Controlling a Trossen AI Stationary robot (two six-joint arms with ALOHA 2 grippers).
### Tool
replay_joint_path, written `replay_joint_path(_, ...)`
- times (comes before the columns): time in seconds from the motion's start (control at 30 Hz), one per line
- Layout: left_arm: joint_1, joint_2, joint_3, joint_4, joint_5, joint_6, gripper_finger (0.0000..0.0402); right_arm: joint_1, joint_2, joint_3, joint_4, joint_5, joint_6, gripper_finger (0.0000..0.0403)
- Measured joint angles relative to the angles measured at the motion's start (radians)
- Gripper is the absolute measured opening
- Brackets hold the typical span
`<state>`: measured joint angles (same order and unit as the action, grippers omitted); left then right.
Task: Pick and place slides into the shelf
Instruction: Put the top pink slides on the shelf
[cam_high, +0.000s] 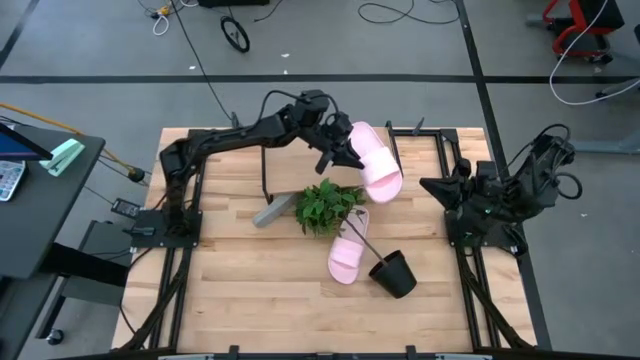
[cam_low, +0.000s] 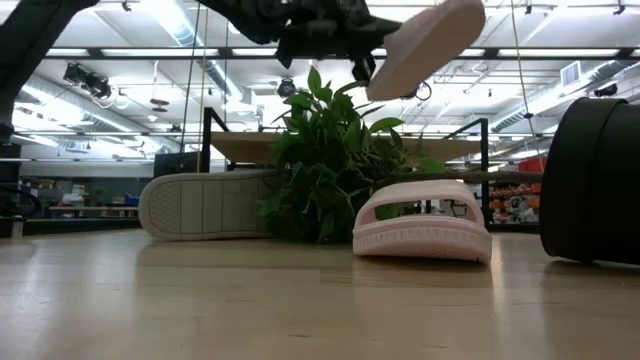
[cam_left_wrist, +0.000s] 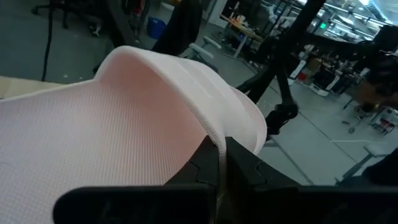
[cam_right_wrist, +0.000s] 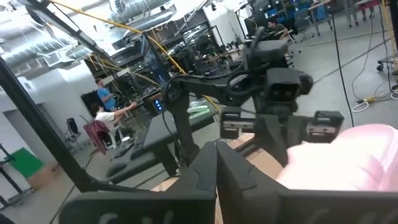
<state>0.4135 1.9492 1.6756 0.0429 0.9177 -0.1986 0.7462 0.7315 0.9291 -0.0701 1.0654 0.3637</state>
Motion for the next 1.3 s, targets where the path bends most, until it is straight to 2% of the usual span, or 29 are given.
replay_joint_path(0.2, 0.029, 0.06, 0.029, 0.006, 0.034, 0.017, 0.0012, -0.035, 0.006, 0.0, -0.051, -0.036, 0.037, 0.0002)
replay_joint_path(0.37, 0.052, 0.156, 0.212, -0.039, 0.08, 0.032, 0.0012, -0.078, 0.014, 0.0, -0.088, -0.047, 0.12, 0.0002)
replay_joint_path(0.43, 0.062, 0.193, 0.311, -0.112, 0.102, 0.074, 0.0012, -0.091, 0.013, 0.0, -0.089, -0.051, 0.13, 0.0002)
replay_joint_path(0.53, 0.075, 0.24, 0.438, -0.327, 0.118, 0.219, 0.0012, -0.098, 0.012, 0.0, -0.088, -0.051, 0.131, 0.0001)
replay_joint_path(0.67, 0.09, 0.289, 0.55, -0.573, 0.118, 0.41, 0.0012, -0.098, 0.01, 0.0, -0.089, -0.039, 0.134, 0.0001)
replay_joint_path(0.77, 0.09, 0.308, 0.565, -0.621, 0.137, 0.469, 0.0012, -0.098, 0.01, 0.0, -0.089, -0.034, 0.134, 0.0001)
replay_joint_path(0.97, 0.079, 0.311, 0.529, -0.62, 0.137, 0.494, 0.0012, -0.098, 0.01, 0.0, -0.091, -0.025, 0.142, 0.0001)
replay_joint_path(1.3, 0.057, 0.31, 0.509, -0.611, 0.065, 0.508, 0.0012, -0.098, 0.011, 0.0, -0.099, -0.026, 0.142, 0.0001)
